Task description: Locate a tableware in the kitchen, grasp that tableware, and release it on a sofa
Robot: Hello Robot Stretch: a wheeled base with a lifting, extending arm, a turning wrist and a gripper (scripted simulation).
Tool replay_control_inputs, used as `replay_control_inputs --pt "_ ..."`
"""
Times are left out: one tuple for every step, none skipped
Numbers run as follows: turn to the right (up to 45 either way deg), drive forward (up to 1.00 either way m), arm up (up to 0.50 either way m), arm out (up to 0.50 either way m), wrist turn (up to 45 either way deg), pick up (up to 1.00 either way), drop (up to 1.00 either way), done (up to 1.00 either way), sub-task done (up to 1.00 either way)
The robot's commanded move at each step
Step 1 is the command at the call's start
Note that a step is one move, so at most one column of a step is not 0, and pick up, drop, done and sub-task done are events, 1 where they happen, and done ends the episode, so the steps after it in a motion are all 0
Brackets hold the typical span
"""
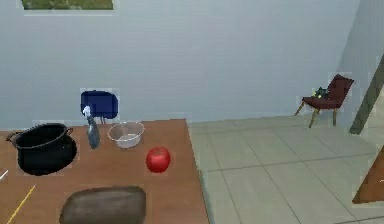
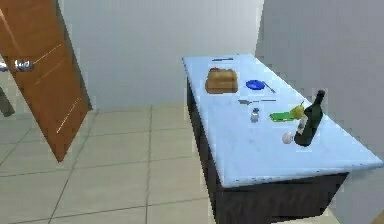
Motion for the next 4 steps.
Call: replay_control_inputs --pt "-45.0 0.00 0.00 0.00 0.0 0.00 0.00 0.00 0.00" --pt "-45.0 0.00 0.00 0.00 0.0 0.00 0.00 0.00 0.00" --pt "-18.0 0.00 0.00 0.00 0.0 0.00 0.00 0.00 0.00" --pt "45.0 0.00 0.00 0.00 0.0 0.00 0.00 0.00 0.00"
